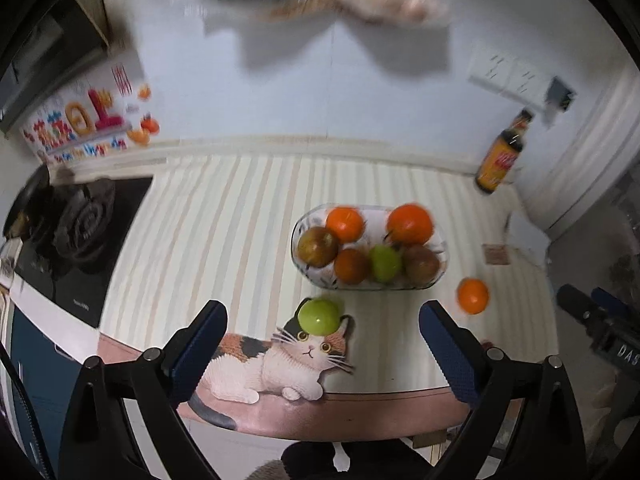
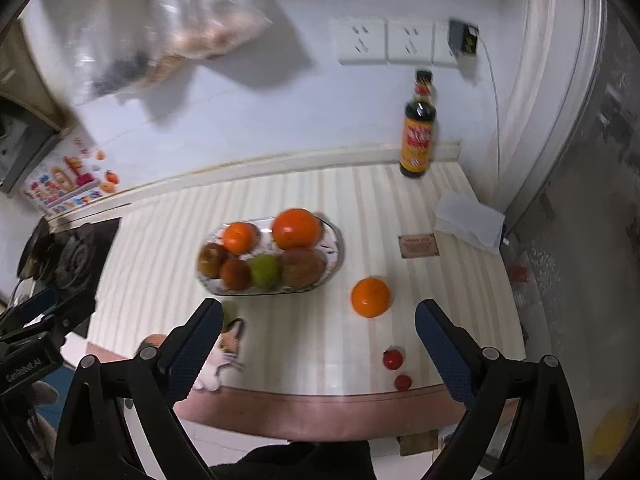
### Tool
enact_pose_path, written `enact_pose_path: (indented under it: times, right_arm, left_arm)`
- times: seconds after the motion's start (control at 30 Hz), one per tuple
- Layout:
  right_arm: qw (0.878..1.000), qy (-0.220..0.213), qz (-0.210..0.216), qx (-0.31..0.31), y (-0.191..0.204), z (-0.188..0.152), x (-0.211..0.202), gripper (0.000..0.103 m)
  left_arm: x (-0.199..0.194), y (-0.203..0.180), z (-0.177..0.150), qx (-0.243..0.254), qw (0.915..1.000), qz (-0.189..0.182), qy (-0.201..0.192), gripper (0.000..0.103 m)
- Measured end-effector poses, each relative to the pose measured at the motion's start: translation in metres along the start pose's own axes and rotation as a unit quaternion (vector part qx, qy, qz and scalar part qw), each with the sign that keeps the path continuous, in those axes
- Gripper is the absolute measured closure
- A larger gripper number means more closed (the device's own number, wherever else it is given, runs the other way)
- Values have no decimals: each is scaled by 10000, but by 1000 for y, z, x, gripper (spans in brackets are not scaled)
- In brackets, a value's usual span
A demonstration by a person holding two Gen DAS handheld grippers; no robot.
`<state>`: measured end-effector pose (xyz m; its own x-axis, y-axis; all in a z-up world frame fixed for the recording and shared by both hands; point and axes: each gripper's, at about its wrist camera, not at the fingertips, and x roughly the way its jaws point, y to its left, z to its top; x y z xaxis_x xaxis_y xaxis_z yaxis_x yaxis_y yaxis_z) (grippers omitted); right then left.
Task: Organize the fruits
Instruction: 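Grasp the green apple with the left tool while the right tool grasps the orange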
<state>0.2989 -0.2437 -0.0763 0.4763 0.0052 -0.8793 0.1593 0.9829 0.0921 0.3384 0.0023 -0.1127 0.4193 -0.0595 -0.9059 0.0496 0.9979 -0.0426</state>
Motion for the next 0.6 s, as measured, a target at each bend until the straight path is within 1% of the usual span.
enact_pose_path:
  times: [0.13,0.2,0.23,0.33,0.4,0.5,0.57,0.6]
  right_arm:
    - [9981,527,45,317,-28,4,65,4]
    - [9951,827,177,519,-44,4,105,4]
    - [9939,914,214,578,-49,3,118,4]
    - [9894,1266,70,708,-64,-2,167,4]
    - [9859,1451,102,824,-73,-7,193,4]
    - [9812,1664,133,973,-80,-13,222,5]
    - [9789,1760,163,1023,-81,-13,234,5]
    - [9781,1789,186,1046,-81,-13,239,5]
  left_arm:
    - [53,7,2,-139,9984,74,541,4]
    - [81,13,1,-281,9958,-104,869,4]
    - [94,17,0,-395,9938,-127,1034,4]
    - [128,22,-6,-550,9880,-95,1443,4]
    - [148,20,-9,-507,9851,14,1641,4]
    - [173,16,-13,-438,9798,84,1951,4]
    - [191,13,-15,-461,9754,95,2155,5]
    - [196,12,-16,-464,9745,101,2193,5]
